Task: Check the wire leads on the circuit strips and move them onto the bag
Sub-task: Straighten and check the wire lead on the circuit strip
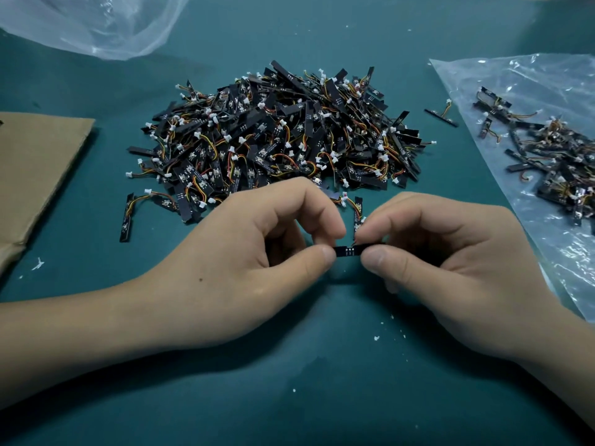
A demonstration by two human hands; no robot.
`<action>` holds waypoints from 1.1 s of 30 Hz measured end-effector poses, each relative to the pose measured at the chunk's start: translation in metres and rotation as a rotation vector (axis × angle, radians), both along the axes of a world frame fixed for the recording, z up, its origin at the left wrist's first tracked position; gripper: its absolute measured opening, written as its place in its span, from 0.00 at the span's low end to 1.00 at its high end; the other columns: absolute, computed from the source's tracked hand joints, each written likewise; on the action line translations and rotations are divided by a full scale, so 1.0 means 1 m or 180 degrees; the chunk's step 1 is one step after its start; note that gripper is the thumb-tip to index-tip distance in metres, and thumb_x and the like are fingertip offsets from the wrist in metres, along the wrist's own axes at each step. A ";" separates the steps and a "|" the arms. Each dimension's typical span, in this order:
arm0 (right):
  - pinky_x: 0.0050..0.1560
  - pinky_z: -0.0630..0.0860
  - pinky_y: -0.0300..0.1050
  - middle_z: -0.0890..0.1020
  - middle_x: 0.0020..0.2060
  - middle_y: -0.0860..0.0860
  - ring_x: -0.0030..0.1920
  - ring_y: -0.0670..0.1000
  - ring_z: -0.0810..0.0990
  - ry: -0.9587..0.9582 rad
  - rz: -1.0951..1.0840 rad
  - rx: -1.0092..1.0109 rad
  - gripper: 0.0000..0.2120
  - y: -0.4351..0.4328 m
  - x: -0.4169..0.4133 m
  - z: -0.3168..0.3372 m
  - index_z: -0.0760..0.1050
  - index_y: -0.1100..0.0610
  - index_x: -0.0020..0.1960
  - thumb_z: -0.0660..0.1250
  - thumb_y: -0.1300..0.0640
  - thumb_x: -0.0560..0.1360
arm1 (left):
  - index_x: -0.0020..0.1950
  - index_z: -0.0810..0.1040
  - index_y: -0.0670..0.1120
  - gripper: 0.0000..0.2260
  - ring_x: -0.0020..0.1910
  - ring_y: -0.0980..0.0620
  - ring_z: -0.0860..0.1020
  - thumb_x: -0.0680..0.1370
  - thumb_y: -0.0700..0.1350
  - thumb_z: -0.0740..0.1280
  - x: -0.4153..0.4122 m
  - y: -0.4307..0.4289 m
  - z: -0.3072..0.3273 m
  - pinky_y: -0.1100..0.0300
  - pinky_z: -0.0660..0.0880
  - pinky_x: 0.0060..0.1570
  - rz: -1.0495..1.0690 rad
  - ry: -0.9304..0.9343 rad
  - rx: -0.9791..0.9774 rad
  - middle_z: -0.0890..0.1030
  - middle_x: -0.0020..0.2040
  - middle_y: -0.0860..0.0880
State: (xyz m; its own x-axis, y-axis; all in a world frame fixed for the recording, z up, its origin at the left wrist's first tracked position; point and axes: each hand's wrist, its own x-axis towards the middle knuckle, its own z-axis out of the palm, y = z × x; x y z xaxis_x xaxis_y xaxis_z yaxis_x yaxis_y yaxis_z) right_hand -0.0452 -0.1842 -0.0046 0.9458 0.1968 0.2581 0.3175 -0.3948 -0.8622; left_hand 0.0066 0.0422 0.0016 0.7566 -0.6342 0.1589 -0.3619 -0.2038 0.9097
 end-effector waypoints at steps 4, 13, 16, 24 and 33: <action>0.37 0.76 0.43 0.84 0.44 0.45 0.37 0.52 0.82 -0.0331 0.0133 -0.0321 0.03 0.002 0.000 0.003 0.84 0.51 0.48 0.73 0.58 0.77 | 0.50 0.78 0.51 0.06 0.33 0.41 0.75 0.77 0.41 0.69 0.003 0.000 0.001 0.49 0.73 0.31 -0.0133 0.0326 -0.0043 0.81 0.41 0.53; 0.45 0.77 0.44 0.85 0.46 0.45 0.46 0.49 0.84 -0.0568 0.0076 -0.0561 0.04 0.002 0.002 0.002 0.85 0.55 0.49 0.72 0.59 0.77 | 0.51 0.80 0.52 0.06 0.33 0.43 0.75 0.76 0.42 0.69 0.001 -0.001 0.000 0.52 0.73 0.29 -0.0076 0.0188 0.0073 0.81 0.41 0.53; 0.43 0.77 0.47 0.85 0.46 0.44 0.45 0.50 0.84 -0.0584 0.0023 -0.0565 0.04 0.002 0.002 0.001 0.85 0.54 0.49 0.71 0.58 0.77 | 0.53 0.79 0.52 0.08 0.33 0.42 0.76 0.76 0.42 0.70 0.000 -0.002 0.000 0.51 0.75 0.31 -0.0023 0.0214 0.0030 0.82 0.43 0.52; 0.34 0.74 0.43 0.83 0.35 0.45 0.31 0.51 0.79 -0.0611 -0.0238 -0.0721 0.03 0.001 0.001 -0.002 0.84 0.49 0.51 0.73 0.55 0.78 | 0.54 0.78 0.53 0.09 0.33 0.49 0.79 0.78 0.41 0.68 -0.002 -0.003 -0.001 0.55 0.76 0.32 0.0067 0.0073 0.0112 0.85 0.41 0.54; 0.34 0.74 0.41 0.82 0.37 0.45 0.32 0.49 0.80 -0.0496 -0.0088 -0.0701 0.05 0.004 -0.001 -0.001 0.82 0.48 0.51 0.71 0.56 0.78 | 0.56 0.75 0.53 0.13 0.31 0.44 0.76 0.75 0.40 0.72 -0.003 -0.002 0.002 0.57 0.75 0.32 0.0014 0.0002 0.0078 0.85 0.40 0.50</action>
